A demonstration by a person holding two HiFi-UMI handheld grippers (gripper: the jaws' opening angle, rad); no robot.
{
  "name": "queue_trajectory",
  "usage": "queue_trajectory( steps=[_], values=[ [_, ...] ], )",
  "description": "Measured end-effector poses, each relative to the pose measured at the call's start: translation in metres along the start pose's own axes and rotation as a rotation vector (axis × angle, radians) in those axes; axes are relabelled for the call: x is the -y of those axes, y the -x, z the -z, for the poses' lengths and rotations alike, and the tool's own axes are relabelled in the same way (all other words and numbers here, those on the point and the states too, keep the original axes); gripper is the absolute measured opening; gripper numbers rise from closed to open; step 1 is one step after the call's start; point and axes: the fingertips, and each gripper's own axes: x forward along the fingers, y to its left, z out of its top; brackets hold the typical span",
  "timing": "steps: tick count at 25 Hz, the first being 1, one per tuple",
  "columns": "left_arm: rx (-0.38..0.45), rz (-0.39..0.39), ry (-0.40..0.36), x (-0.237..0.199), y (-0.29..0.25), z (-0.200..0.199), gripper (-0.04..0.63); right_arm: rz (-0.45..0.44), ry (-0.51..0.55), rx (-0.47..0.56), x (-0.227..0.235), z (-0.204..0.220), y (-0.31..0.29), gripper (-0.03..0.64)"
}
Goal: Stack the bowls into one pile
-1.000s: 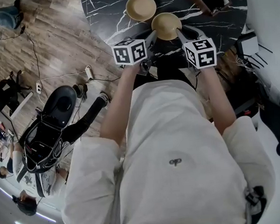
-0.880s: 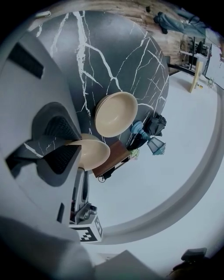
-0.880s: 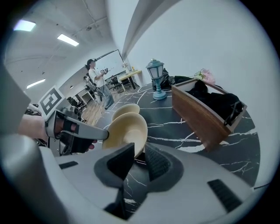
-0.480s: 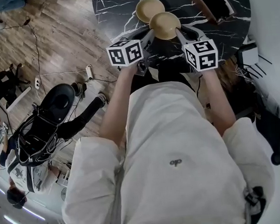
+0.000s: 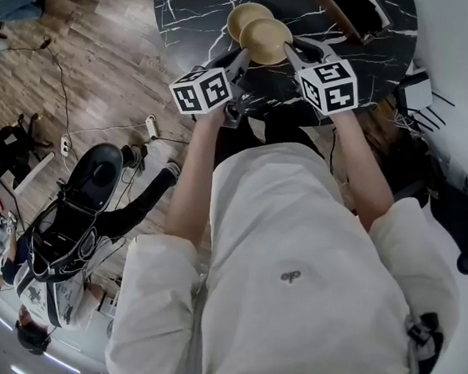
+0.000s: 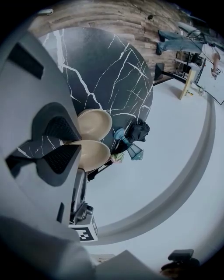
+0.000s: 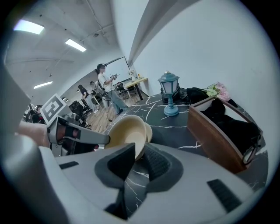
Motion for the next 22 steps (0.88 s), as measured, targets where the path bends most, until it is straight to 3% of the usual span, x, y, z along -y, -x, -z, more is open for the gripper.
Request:
queue_trajectory(
  steps=[22],
  values=[
    [0.019, -0.039, 0.056, -0.038, -0.007, -0.035, 0.033, 0.034, -0.07, -0.039, -0.007, -0.007, -0.043, 0.081]
  ],
)
